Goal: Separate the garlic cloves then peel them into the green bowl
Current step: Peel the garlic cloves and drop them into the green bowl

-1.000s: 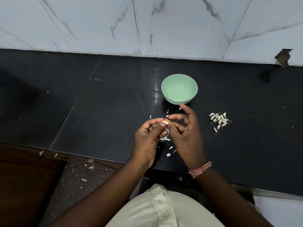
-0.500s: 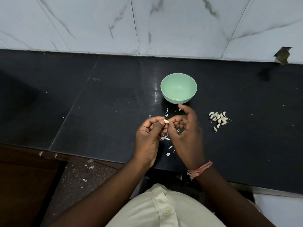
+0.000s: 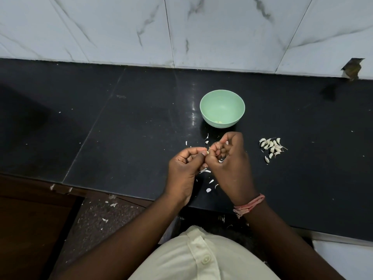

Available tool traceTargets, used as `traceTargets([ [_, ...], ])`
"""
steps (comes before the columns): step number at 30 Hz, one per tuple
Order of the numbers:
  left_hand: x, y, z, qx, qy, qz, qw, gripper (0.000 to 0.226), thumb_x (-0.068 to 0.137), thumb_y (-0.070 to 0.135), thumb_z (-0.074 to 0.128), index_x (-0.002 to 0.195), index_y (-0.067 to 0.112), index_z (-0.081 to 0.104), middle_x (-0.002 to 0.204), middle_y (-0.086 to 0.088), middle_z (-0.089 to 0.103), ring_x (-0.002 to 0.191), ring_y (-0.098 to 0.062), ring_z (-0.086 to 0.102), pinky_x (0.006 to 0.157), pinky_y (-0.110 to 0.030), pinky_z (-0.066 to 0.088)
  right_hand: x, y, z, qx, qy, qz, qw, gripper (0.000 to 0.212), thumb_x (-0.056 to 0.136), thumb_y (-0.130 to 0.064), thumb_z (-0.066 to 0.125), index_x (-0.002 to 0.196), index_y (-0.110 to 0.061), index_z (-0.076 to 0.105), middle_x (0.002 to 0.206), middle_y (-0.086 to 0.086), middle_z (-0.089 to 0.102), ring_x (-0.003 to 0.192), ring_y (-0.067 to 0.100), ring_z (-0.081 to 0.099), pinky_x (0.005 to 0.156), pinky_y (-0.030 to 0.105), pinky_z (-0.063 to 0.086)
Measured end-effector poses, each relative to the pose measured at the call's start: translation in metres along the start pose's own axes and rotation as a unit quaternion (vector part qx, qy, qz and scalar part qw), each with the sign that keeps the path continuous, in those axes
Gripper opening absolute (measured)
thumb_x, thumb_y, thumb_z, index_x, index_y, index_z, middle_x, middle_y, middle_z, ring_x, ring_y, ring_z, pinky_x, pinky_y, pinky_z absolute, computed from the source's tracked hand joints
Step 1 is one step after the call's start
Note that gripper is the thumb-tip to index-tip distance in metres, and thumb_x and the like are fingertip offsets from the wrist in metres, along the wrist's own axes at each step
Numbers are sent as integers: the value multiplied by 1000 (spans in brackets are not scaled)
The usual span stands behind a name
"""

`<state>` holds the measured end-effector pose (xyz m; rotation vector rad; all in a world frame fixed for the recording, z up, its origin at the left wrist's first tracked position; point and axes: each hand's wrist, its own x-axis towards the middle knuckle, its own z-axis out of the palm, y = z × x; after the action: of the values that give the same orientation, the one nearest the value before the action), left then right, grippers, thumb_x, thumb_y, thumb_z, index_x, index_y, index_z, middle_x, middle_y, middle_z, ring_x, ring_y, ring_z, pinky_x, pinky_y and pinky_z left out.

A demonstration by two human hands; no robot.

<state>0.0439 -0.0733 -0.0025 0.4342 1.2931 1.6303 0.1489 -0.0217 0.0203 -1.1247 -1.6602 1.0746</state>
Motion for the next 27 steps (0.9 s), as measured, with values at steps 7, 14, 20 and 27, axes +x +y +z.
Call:
traceTargets([
  [7, 2, 11, 1, -160, -33, -72, 984, 15, 97, -1, 54, 97, 4, 68, 80, -10, 67, 73, -14, 64, 69, -20, 57, 12, 0, -3, 199, 18, 125, 972, 26, 88, 6, 61, 100, -15, 52, 82, 5, 66, 71, 16, 61, 68, 34, 57],
  [14, 3, 11, 3, -170, -51, -81, 981, 14, 88, 8, 62, 97, 7, 72, 83, -10, 68, 77, -15, 64, 70, -22, 58, 7, 7, -9, 70, 13, 96, 993, 22, 94, -7, 47, 86, -14, 66, 67, -10, 59, 61, 15, 53, 59, 33, 45],
  [20, 9, 3, 1, -97, -26, -32, 994, 15, 93, 5, 64, 105, -1, 71, 101, -24, 69, 92, -26, 65, 78, -24, 57, 3, 8, -4, 30, -40, 9, 999, 14, 93, -7, 71, 102, -16, 76, 97, -3, 73, 90, 15, 72, 81, 30, 58],
  [27, 5, 4, 2, -11, -5, 20, 1000, 15, 92, -3, 66, 107, -5, 71, 90, -20, 73, 76, -20, 69, 75, -27, 58, 9, 9, -7, 112, -48, 103, 987, 14, 94, 0, 68, 101, -5, 79, 78, 9, 77, 66, 16, 70, 67, 23, 57],
])
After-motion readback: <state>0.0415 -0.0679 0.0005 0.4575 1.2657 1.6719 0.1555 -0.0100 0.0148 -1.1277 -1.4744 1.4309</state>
